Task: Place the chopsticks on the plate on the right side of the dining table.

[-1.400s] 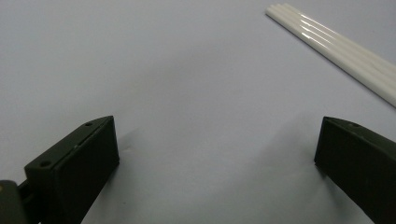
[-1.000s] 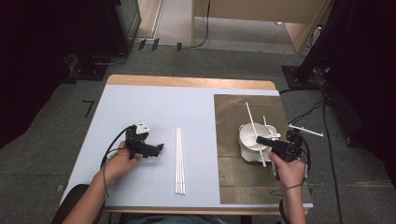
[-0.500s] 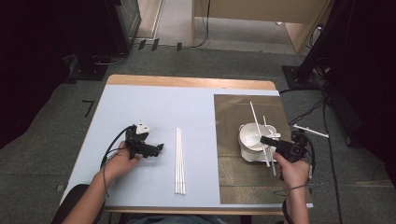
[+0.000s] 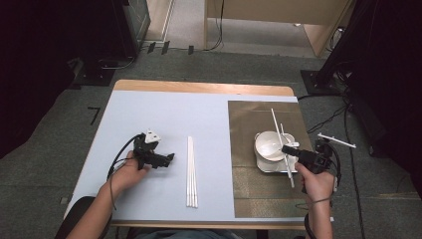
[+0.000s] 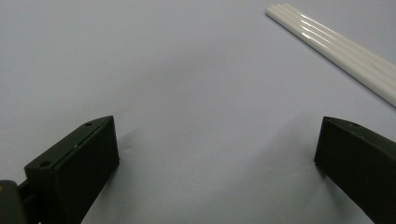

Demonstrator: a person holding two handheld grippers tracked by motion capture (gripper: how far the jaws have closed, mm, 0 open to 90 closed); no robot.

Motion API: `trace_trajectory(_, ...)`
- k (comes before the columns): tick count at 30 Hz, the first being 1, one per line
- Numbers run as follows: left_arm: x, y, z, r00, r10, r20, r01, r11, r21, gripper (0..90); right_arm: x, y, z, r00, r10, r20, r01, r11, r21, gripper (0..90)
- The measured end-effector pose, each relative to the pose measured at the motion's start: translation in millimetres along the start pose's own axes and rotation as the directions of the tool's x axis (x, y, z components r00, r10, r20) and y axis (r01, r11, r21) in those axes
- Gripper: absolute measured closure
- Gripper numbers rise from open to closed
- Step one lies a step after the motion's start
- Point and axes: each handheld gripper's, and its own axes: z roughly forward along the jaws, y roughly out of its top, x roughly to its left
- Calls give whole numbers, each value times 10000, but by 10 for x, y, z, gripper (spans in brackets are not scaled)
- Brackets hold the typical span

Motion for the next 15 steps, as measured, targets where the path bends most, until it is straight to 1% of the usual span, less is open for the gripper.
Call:
trace_trajectory(1,0,0,0,10000,-4,2,4,10000,-1,0,1,1,-8,10000,57,-12,-57,10000,15,853)
trace_trajectory(15,0,0,0,10000,-4,1,4,10000,-3,0,-33,14,-68,9999,106,97,-106,9999,-78,853)
